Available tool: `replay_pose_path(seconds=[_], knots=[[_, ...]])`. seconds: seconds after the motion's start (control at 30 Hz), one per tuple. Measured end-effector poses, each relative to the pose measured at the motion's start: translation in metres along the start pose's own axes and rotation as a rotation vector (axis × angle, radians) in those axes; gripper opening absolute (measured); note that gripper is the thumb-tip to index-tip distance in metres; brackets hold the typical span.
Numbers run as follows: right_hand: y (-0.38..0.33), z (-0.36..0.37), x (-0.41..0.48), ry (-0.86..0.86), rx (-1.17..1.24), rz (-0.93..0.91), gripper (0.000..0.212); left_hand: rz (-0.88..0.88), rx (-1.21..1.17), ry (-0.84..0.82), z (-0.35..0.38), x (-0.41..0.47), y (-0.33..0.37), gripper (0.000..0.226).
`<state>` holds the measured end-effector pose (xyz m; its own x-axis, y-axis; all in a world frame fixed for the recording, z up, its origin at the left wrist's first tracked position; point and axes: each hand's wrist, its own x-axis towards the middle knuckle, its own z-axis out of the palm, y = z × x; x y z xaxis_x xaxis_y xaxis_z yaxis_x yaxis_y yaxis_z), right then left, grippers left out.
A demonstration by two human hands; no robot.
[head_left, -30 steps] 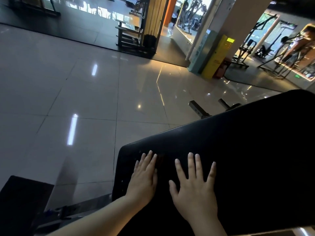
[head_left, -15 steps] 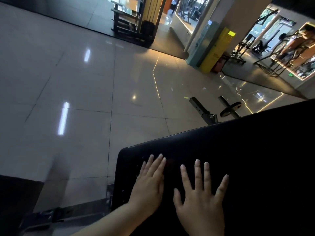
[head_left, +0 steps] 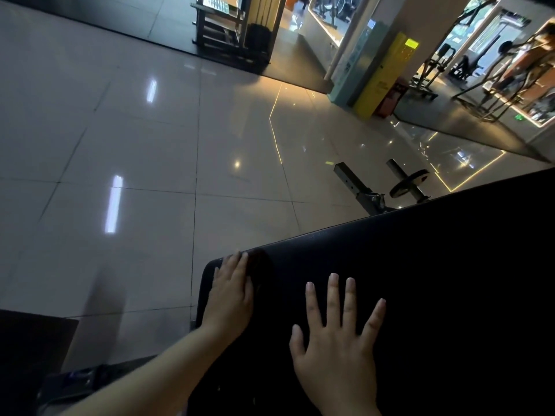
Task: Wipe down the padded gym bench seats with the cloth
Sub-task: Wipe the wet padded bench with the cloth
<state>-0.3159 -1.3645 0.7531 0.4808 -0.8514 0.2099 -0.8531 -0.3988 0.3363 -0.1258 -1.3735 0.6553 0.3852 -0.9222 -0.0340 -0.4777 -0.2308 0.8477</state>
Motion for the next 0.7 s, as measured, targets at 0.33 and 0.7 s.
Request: replay_pose_path(seconds=[0.33, 0.7], knots=[[-0.002, -0.002, 0.001, -0.058, 0.005, -0.012, 0.076, 0.388, 0.004, -0.114, 0.004, -0.038, 0.031, 0.054], [-0.002, -0.003, -0.003, -0.081, 0.015, -0.04, 0.077, 0.091, -0.131, -0.003, 0.012, 0.018, 0.079, 0.063]])
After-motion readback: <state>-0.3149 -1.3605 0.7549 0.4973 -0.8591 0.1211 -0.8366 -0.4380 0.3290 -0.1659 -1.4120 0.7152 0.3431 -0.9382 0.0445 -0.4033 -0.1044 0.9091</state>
